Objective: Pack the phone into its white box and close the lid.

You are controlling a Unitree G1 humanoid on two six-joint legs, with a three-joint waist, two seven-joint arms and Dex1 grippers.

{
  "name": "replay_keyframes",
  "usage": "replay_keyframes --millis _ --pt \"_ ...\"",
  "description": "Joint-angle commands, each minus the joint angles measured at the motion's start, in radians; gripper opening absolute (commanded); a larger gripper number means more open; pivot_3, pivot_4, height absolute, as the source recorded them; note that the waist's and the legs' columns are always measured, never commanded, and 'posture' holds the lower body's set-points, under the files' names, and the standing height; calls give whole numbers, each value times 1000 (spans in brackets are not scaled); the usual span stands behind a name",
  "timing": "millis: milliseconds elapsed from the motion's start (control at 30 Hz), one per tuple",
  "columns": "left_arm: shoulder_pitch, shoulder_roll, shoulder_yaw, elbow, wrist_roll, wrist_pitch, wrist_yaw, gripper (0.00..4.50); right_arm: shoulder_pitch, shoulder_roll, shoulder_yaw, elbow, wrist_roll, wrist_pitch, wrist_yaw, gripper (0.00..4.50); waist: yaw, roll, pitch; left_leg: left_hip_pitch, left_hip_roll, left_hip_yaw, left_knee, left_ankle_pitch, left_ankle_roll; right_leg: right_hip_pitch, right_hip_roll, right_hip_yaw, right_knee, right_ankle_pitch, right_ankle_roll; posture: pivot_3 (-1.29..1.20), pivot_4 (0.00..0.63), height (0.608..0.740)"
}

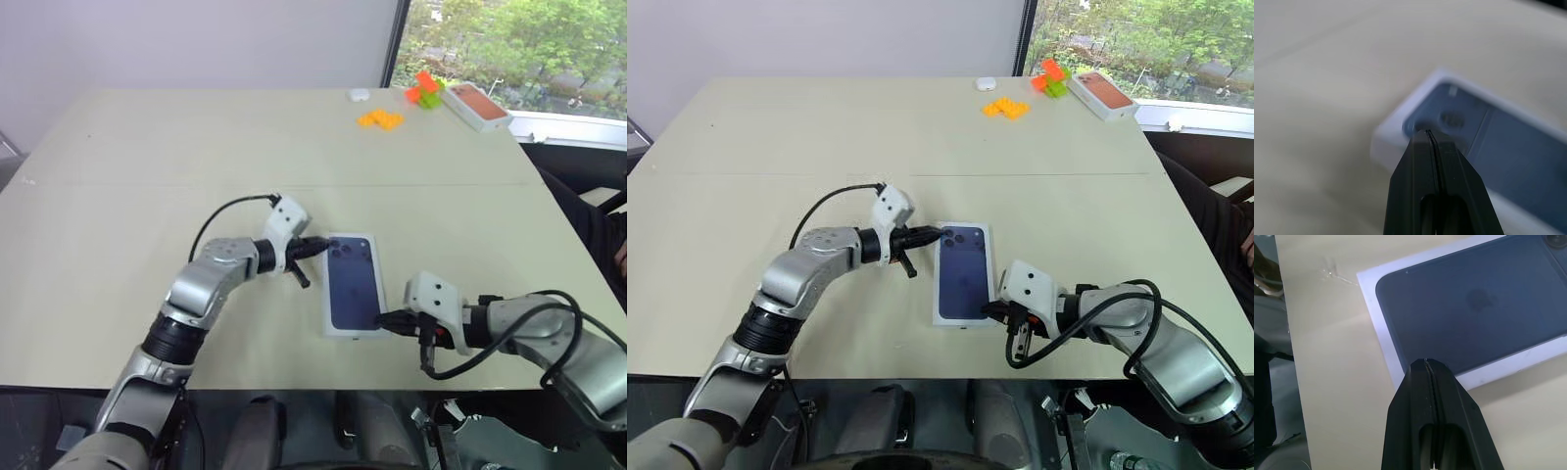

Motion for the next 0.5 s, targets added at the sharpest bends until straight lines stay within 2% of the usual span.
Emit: replay_keyframes --millis 33,267,367,500 --pt "-3 -1 -46 10 47 7 -2 42 17 -2 11 -12 -15 -8 -3 0 1 0 0 0 0 0 0 0 0 0 0 0 0 0 0 0 150 740" --pt "29 -11 -54 -5 72 26 3 42 37 -3 15 -8 -22 -7 -3 0 2 -1 -3 1 0 0 0 0 0 2 0 0 0 0 0 0 150 740" --pt "45 -21 -19 -29 55 9 9 42 39 0 7 -4 -28 -28 -2 0 2 -1 -4 1 0 0 0 0 0 2 0 0 0 0 0 0 150 740" --pt "54 -119 208 -108 -75 -45 102 42 -12 82 -83 19 4 -39 -73 0 0 -3 -2 1 1 0 0 0 0 2 -1 0 -1 0 0 0 150 740"
